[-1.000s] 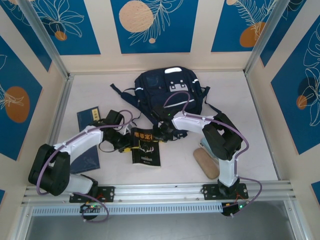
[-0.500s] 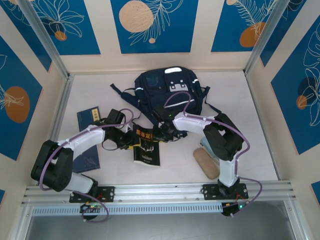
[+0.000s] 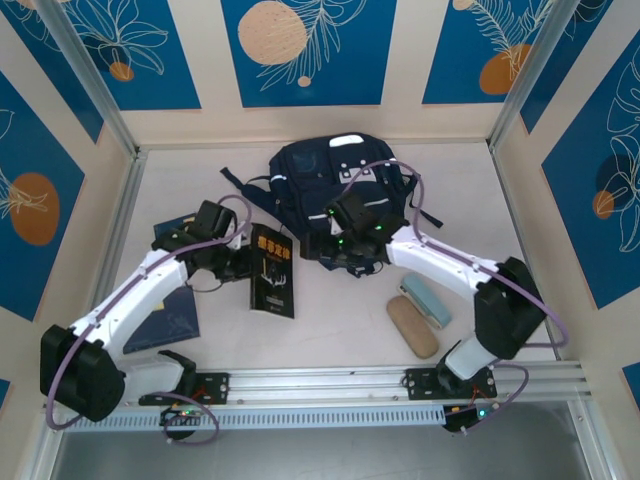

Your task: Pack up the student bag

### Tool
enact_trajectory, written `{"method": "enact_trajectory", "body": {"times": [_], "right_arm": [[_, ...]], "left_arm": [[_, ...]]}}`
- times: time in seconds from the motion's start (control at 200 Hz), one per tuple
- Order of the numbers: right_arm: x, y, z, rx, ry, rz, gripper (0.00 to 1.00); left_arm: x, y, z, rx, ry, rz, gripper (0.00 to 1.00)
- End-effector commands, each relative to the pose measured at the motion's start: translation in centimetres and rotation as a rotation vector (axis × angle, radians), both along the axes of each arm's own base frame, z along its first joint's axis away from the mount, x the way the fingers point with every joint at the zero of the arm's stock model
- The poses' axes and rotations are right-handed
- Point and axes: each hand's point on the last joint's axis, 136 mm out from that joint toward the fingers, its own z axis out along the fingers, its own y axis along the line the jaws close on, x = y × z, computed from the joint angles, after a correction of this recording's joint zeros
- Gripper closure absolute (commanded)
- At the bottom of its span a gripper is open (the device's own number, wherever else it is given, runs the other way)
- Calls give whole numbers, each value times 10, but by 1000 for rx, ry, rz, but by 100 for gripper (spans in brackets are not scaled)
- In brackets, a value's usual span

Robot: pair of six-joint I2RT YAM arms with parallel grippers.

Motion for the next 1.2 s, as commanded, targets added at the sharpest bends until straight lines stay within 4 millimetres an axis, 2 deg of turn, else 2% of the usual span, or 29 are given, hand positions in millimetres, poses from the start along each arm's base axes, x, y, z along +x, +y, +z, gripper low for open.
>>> {"method": "enact_trajectory", "body": {"times": [0.0, 0.215, 0.285, 0.32, 0.475, 0.655, 0.825, 1.07, 1.195], "right_arm": [[0, -2, 12, 125, 1, -14, 15], [2, 0, 60, 447, 2, 4, 8], [1, 0, 73, 529, 4, -2, 5], [2, -1, 78, 563, 10, -14, 0], [5, 3, 95, 713, 60, -31, 0], [19, 14, 115, 853, 94, -27, 0], [30, 19, 132, 909, 90, -49, 0], [51, 18, 141, 1103, 129, -131, 3], [60, 21, 147, 1161, 137, -136, 10]], "left_arm": [[21, -3, 56, -71, -148, 53, 99], [64, -17, 131, -267, -319, 197, 96], [76, -22, 146, -330, -342, 242, 96], [82, -23, 153, -359, -352, 269, 96], [105, -34, 175, -526, -387, 339, 93], [121, -41, 186, -645, -397, 390, 93], [126, -41, 188, -682, -388, 424, 93], [128, -40, 183, -745, -346, 479, 93], [129, -40, 182, -781, -334, 501, 93]]}}
